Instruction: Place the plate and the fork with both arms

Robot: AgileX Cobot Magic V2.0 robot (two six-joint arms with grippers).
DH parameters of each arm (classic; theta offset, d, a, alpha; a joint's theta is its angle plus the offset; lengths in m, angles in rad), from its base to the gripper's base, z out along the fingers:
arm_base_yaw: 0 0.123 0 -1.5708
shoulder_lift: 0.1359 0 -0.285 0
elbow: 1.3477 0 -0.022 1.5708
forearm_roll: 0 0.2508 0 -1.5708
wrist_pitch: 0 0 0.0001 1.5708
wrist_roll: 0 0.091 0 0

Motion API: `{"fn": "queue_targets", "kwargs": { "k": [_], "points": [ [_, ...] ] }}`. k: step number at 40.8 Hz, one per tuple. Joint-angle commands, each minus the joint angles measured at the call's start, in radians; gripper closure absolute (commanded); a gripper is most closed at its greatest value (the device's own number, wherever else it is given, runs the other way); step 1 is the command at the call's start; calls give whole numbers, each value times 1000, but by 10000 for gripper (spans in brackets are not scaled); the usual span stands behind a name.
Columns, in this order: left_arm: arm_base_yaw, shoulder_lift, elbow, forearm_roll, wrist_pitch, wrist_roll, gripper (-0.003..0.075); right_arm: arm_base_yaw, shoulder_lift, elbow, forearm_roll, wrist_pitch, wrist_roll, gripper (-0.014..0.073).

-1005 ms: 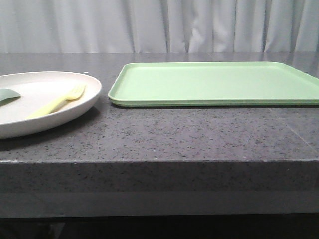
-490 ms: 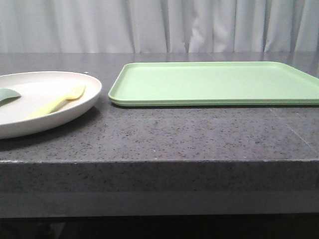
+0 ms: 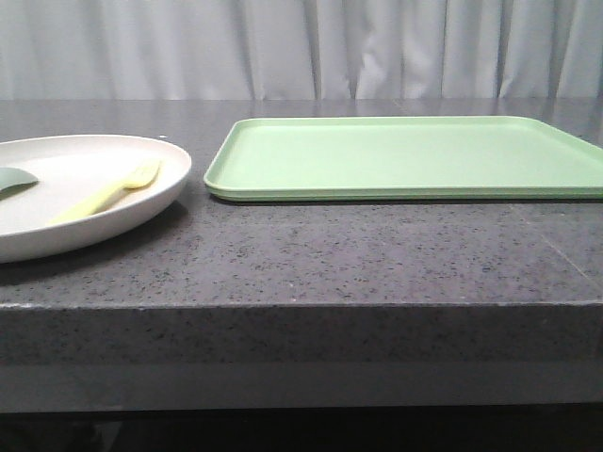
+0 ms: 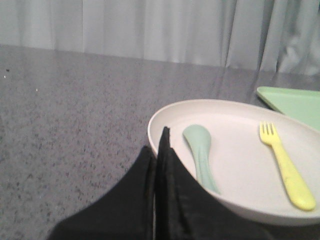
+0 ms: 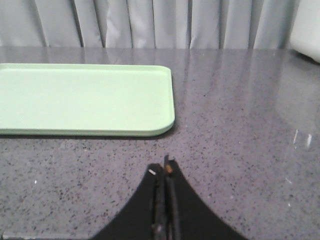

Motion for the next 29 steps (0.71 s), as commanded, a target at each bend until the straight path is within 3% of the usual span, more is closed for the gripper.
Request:
{"fn": "queue_targets", "kwargs": {
  "k": [1, 7, 12, 20, 29],
  "points": [
    [0, -20, 2, -5, -193, 0, 738, -3, -18, -3, 5, -148, -12, 663],
    [0, -19, -23, -5, -266, 0, 738, -3, -18, -15, 5, -234, -8, 663],
    [0, 2, -97, -3, -251, 0, 738, -3, -18, -93, 5, -136, 11, 663],
    [0, 180, -354, 64, -35, 0, 738, -3, 79, -330, 5, 99, 11, 658],
    [0, 484, -561, 69, 48, 0, 738, -3, 347, -525, 5, 107, 11, 659]
  ]
}}
